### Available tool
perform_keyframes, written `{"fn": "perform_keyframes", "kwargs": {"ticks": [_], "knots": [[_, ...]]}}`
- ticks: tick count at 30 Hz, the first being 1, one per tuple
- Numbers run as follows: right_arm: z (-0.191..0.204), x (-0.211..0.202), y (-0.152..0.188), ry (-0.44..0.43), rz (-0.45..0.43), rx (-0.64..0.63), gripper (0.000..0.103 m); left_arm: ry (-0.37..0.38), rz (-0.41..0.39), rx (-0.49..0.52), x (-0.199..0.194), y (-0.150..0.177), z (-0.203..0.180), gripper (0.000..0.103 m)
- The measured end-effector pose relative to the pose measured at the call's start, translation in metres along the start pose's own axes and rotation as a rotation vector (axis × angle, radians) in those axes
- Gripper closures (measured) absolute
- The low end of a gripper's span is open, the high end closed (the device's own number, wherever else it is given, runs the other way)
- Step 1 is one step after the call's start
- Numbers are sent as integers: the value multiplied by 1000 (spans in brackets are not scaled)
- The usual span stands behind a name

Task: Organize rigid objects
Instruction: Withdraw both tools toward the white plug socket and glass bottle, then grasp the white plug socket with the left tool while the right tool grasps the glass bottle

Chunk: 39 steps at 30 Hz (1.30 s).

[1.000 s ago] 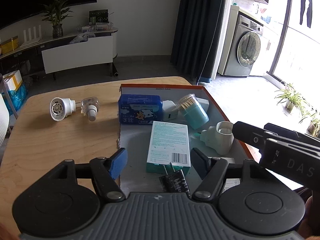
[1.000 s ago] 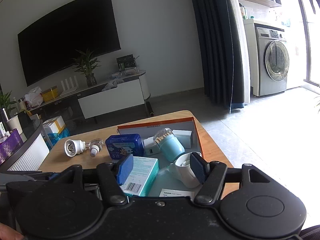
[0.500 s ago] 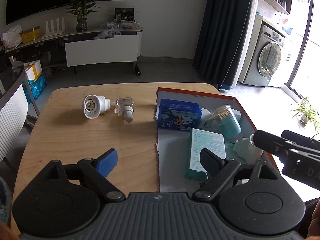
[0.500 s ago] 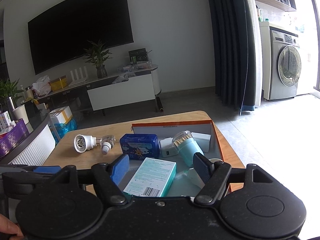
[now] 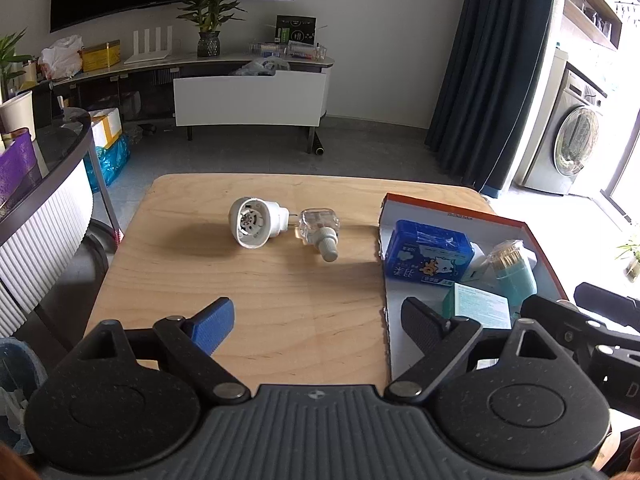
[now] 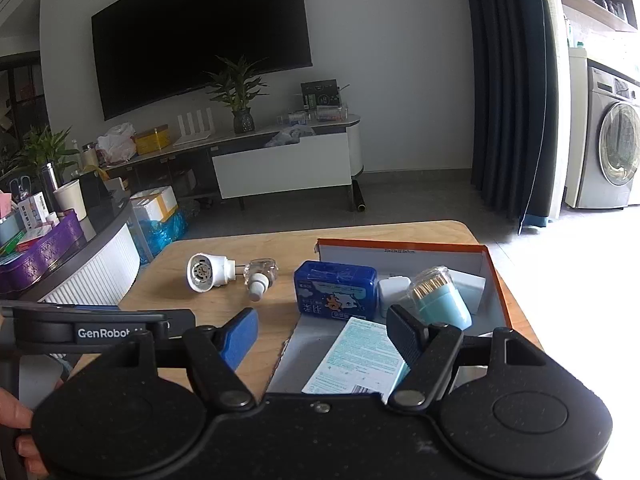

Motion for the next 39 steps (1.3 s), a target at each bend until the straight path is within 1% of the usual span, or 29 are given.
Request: {"fn": "perform_keyframes", "kwargs": {"ticks": [13,23,28,32,35,39], "knots": [[22,22,-4,-41,29,-43,18,-16,-1,-24,8,-8,19,9],[31,40,-6,-64,48,-67,17,-27,14,-27,26,-12,31,7],[36,52,-5,-79,63,-79,17,-26,25,-26,48,-13,40,4],[40,62,-5,-94,74,-90,16,-26,33,-19,74,-17,51,4],[41,70,-5,-105,81,-87,16,-32,39,1,96,-22,57,0],[41,79,-4,-116,92,-85,16,-22,54,0,123,-27,61,0]]}}
Point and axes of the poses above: each gripper's, at about its wrist camera, not at the fingertips, and x roughly the way its jaws point, z to its left, y to its underside, the point moved 5 cm from there along x, roughly the way its jaws point, and after that the axes turned 6 degrees about -z, right-handed, at the moved point
